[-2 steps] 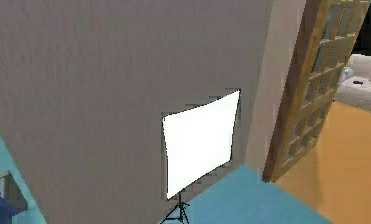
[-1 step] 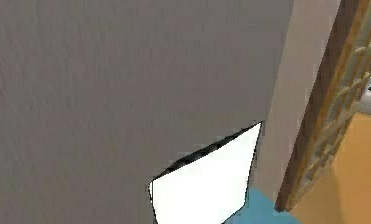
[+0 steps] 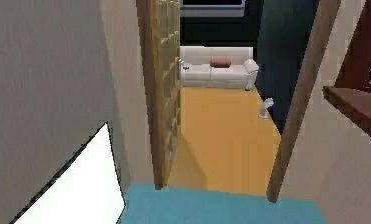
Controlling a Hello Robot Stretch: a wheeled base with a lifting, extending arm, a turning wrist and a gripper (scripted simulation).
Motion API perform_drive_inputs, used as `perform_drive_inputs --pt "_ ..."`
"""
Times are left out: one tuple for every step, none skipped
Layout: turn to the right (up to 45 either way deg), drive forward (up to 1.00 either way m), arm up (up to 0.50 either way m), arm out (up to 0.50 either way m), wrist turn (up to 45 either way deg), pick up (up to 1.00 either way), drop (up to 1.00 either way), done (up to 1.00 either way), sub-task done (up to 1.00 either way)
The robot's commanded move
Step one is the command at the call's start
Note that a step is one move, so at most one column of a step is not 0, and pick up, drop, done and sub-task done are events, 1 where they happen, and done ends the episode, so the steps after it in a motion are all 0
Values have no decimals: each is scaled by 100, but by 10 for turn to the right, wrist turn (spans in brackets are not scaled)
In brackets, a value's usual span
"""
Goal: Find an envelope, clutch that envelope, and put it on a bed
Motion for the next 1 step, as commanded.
perform_drive_inputs --pt "450 0 0 0 0 0 0 0 0"
